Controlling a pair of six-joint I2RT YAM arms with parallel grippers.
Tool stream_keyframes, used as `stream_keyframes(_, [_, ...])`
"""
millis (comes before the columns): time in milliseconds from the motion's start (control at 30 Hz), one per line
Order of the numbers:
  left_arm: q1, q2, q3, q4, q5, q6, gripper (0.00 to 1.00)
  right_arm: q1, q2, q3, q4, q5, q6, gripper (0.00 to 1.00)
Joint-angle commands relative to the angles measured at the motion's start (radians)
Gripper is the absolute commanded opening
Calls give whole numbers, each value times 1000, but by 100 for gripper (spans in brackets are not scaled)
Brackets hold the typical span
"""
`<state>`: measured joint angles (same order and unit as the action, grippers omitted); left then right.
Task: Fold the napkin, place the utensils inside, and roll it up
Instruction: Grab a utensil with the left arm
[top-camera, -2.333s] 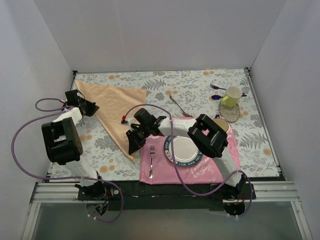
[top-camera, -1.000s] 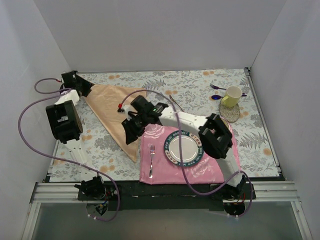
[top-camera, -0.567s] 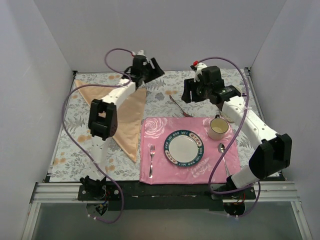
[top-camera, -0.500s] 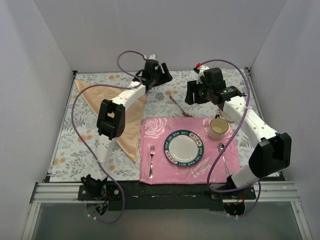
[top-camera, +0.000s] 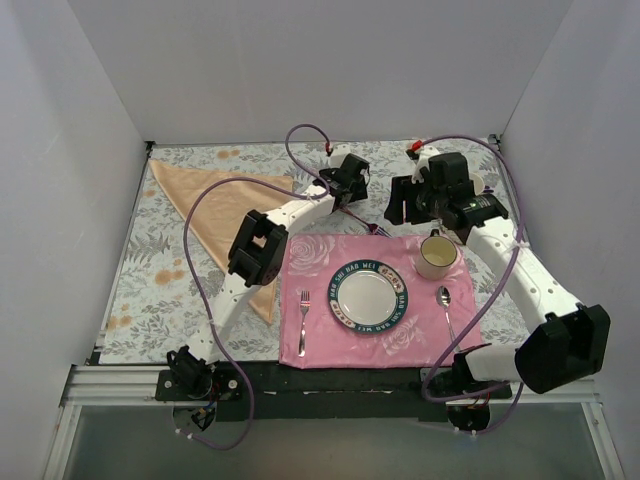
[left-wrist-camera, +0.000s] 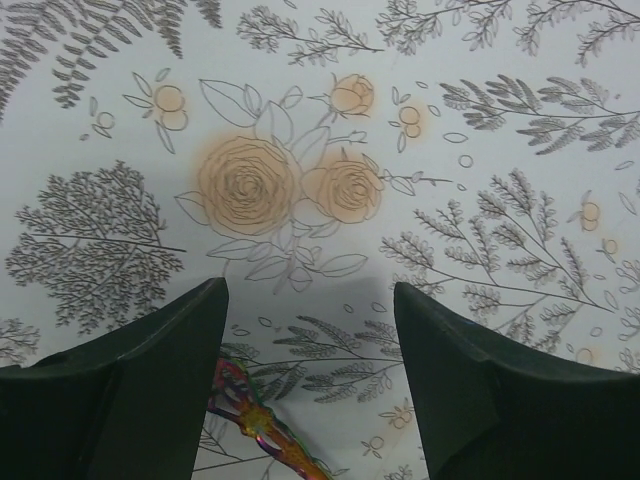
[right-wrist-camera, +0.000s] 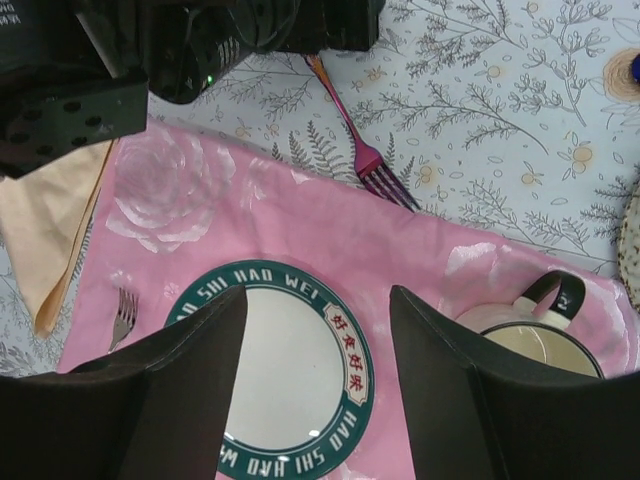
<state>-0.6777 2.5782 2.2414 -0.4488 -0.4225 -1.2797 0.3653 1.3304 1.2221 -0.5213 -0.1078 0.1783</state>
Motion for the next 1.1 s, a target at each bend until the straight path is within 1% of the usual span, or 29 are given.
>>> stream_keyframes(0, [-5, -73, -49, 24, -96, 55, 69, -11, -40, -50, 21, -9, -10, 67])
stream_keyframes(100, [-3, -90, 1, 25, -82, 103, 70, -12, -31, -53, 20, -26, -11, 67])
stream_keyframes(167, [-3, -124, -8, 36, -20, 154, 70, -16, -28, -49, 18, -32, -13, 67])
stream_keyframes(200, [-2, -163, -22, 41, 29, 176, 70, -14, -28, -47, 17, -32, -13, 67])
stream_keyframes(233, [0, -191, -38, 48, 154, 263, 70, -17, -28, -46, 17, -32, -14, 67])
stream_keyframes(267, [0, -216, -57, 59, 230, 314, 70, -16, -30, -44, 15, -32, -17, 67])
stream_keyframes(300, [0, -242, -121, 73, 285, 365, 68, -17, -30, -42, 14, -33, -19, 67])
stream_keyframes(333, [0, -301, -158, 93, 360, 419, 68, -19, -30, -44, 11, -36, -19, 67])
stream_keyframes(367, [3, -326, -199, 129, 398, 512, 68, -20, -31, -47, 10, -41, -20, 67])
stream_keyframes(433, [20, -381, -287, 153, 460, 603, 69, -25, -40, -59, 18, -58, -17, 67])
stream_keyframes(467, [30, -392, -304, 163, 526, 679, 68, -25, -45, -67, 24, -64, -17, 67])
stream_keyframes(533, [81, -398, -302, 121, 667, 738, 65, -25, -60, -76, 40, -84, -16, 67])
stream_keyframes(567, [98, -400, -304, 107, 856, 829, 65, -26, -66, -79, 40, -87, -17, 67])
stream_keyframes(600, [116, -397, -299, 79, 922, 886, 67, -26, -71, -79, 40, -95, -20, 67])
stream_keyframes(633, [115, -383, -251, -14, 962, 952, 68, -26, -71, -76, 38, -98, -22, 67])
stream_keyframes(700, [118, -305, -157, -123, 1040, 1075, 68, -29, -79, -72, 37, -102, -22, 67])
stream_keyframes(767, [125, -274, -135, -157, 1064, 1115, 67, -31, -89, -73, 41, -107, -19, 67])
stream_keyframes(800, [128, -254, -114, -183, 1076, 1163, 66, -31, -92, -79, 46, -116, -16, 67])
stream_keyframes(867, [127, -207, -37, -247, 1088, 1195, 63, -35, -102, -84, 52, -130, -14, 67])
stream_keyframes(900, [124, -188, -32, -254, 1102, 1209, 63, -35, -103, -88, 50, -138, -14, 67])
stream_keyframes(1000, [113, -200, -84, -203, 1107, 1235, 63, -40, -109, -95, 41, -151, -13, 67])
stream_keyframes(1033, [109, -208, -112, -138, 1088, 1237, 62, -40, -109, -102, 41, -155, -11, 67])
stream_keyframes(1067, [98, -219, -181, -104, 1078, 1243, 62, -42, -111, -105, 41, -156, -8, 67])
